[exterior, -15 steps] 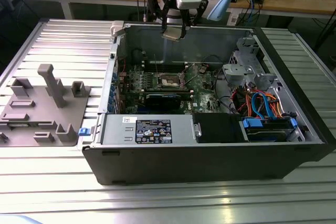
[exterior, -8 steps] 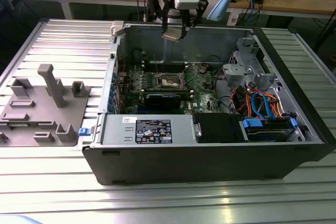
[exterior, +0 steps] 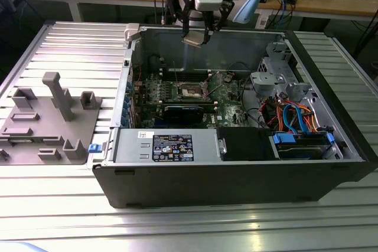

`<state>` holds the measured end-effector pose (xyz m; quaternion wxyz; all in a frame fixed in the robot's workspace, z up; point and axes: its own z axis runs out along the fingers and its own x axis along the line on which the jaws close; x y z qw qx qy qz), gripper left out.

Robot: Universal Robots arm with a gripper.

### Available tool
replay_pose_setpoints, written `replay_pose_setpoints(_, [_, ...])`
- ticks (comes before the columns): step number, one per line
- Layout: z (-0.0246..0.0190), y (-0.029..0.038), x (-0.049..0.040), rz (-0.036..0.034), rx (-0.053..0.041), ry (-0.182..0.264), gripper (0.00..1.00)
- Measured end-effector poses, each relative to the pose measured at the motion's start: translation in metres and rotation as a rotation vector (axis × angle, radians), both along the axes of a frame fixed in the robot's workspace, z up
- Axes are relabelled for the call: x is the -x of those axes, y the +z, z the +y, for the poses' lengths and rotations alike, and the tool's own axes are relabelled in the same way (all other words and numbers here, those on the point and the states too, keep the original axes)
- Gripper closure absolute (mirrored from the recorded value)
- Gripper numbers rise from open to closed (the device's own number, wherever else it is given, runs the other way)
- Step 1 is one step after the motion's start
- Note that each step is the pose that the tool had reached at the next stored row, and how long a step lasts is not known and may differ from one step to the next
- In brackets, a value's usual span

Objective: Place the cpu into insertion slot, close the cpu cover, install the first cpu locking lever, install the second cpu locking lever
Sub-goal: 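Place the cpu into insertion slot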

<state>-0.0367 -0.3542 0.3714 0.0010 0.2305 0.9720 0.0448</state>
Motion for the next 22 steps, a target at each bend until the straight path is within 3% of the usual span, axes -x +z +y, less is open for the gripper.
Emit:
replay_pose_setpoints(10, [0.0001,-0.0008,0.0000,0.0000,0.0017,-0.072,0.46])
replay_pose_setpoints(22, [0.0001,-0.0011,-0.0001,0.0020,0.0058,-0.080,0.46])
